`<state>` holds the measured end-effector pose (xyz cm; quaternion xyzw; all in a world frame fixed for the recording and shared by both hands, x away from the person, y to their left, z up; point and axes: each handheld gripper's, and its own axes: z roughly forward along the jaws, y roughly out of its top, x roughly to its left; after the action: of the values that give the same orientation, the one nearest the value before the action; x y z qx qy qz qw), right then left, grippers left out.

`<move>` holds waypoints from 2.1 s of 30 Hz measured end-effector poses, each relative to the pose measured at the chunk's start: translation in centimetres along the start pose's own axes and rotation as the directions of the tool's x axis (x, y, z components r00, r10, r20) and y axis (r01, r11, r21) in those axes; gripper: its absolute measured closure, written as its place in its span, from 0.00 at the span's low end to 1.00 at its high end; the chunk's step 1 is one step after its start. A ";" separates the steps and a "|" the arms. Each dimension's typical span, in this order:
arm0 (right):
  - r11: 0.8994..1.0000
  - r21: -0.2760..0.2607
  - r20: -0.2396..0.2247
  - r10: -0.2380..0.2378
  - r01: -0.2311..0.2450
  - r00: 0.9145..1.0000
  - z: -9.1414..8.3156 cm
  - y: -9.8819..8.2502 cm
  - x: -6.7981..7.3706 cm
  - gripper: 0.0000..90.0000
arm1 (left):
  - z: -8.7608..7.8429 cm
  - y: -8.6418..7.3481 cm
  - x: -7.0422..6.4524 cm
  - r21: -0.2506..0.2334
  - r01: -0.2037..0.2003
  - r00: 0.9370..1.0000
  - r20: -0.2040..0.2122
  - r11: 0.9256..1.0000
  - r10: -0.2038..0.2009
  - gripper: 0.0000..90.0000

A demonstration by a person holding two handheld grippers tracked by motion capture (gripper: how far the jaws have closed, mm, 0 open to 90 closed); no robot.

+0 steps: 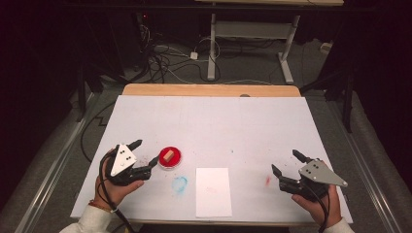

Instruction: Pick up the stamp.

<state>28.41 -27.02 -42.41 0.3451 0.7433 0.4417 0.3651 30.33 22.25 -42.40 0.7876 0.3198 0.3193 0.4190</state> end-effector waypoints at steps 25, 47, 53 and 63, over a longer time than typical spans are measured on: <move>1.000 0.002 -0.024 -0.016 0.016 1.000 0.9 0.3 0.2 0.18 | -0.5 0.7 -0.5 0.090 -0.047 0.999 0.022 0.995 0.045 0.28; 0.999 0.032 -0.013 -0.012 0.012 1.000 1.3 -0.1 0.5 0.18 | 3.5 4.5 1.4 0.368 -0.022 0.979 0.195 0.930 -0.054 0.28; 0.999 0.046 -0.022 -0.015 0.016 1.000 1.4 -0.1 0.5 0.18 | 6.0 4.3 1.9 0.460 0.010 0.974 0.196 0.888 -0.113 0.31; 0.998 0.062 -0.025 -0.026 0.028 0.999 1.6 -0.3 0.5 0.18 | 9.3 4.1 1.7 0.577 0.009 0.971 0.191 0.817 -0.145 0.54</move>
<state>29.45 -26.07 -43.33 0.3406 0.7657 0.4176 0.3510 39.47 17.51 -42.59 0.8942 0.3827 0.0997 0.2098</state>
